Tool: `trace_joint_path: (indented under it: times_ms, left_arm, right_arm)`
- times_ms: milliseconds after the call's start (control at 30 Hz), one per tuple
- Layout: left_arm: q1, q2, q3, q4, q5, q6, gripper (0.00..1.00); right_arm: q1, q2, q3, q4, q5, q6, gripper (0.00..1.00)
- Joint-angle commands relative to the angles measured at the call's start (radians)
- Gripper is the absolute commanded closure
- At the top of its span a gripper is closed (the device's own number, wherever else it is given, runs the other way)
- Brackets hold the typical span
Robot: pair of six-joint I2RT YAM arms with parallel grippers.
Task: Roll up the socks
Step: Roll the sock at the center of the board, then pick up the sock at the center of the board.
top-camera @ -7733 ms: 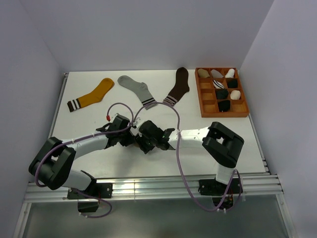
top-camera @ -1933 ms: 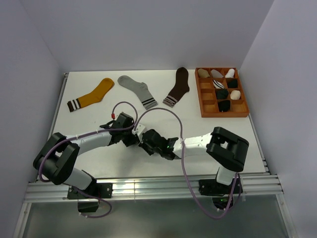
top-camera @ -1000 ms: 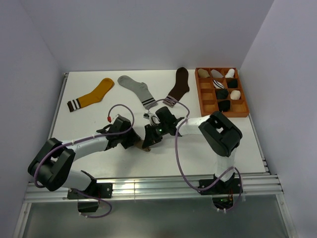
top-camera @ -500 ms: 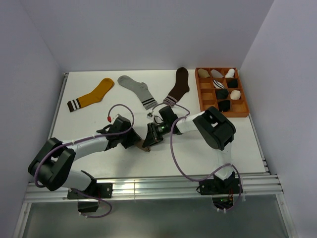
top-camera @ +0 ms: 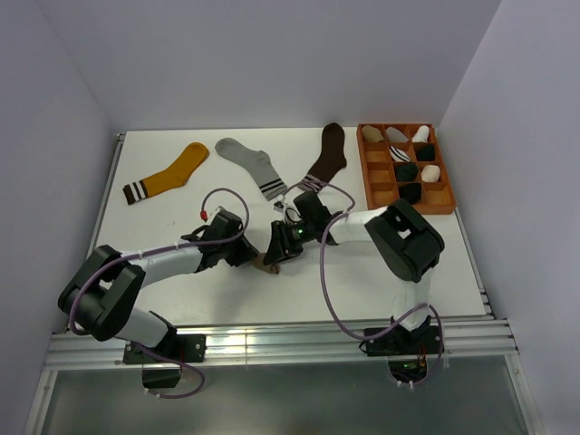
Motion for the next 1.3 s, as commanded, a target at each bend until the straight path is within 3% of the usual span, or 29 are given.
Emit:
trace_joint_path:
  times_ms: [0,200,400,500,767,1267]
  left_arm:
    - [-0.019,0.036,0.005,-0.137,0.016,0.044,1.00]
    - [-0.020,0.051,0.049,-0.219,0.008,0.075,1.00]
    - [-0.020,0.070,0.085,-0.250,0.010,0.089,1.00]
    - [-0.020,0.079,0.089,-0.250,0.016,0.090,1.00]
    - [-0.020,0.087,0.100,-0.253,0.016,0.093,1.00]
    - [-0.019,0.099,0.102,-0.241,0.050,0.093,1.00]
  right_arm:
    - [0.013,-0.107,-0.017,-0.027,0.225,-0.115,0.49]
    - [0.110,-0.258,-0.053,-0.070,0.529,-0.262,0.34]
    - [0.276,-0.383,-0.118,-0.015,0.880,-0.406,0.27]
    - [0.363,-0.396,-0.138,0.015,0.978,-0.456,0.26]
    - [0.480,-0.316,-0.135,0.068,1.089,-0.517,0.24]
    - [0.553,-0.155,-0.063,0.114,1.177,-0.580,0.26]
